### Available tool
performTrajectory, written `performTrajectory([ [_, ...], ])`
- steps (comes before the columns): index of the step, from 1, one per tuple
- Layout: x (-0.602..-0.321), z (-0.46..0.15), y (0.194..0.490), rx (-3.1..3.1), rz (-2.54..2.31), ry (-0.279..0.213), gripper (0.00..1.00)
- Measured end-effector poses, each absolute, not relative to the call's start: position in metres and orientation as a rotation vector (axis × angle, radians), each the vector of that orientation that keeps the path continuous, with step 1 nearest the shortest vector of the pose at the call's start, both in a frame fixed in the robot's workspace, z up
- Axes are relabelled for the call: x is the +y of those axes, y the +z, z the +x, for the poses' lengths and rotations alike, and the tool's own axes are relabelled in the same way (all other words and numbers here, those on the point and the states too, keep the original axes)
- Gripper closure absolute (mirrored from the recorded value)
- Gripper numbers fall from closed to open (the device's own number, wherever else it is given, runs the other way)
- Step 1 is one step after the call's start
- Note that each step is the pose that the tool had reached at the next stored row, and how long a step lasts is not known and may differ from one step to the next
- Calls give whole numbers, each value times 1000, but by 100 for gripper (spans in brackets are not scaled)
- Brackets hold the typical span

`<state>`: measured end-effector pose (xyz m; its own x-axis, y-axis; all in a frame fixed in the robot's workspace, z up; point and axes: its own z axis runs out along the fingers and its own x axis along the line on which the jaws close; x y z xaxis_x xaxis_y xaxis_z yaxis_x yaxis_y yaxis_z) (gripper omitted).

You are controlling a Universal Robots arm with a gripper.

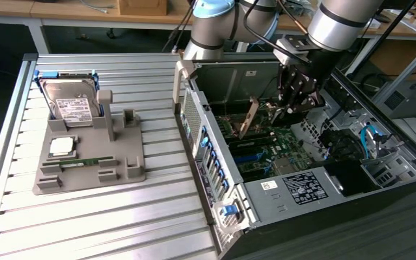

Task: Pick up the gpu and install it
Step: 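Insert the gpu into the slot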

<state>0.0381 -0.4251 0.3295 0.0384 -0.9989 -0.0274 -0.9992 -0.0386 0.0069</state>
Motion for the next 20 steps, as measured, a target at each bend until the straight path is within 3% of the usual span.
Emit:
performTrajectory([
  [20,-435,26,328,2168,-2253,38,73],
])
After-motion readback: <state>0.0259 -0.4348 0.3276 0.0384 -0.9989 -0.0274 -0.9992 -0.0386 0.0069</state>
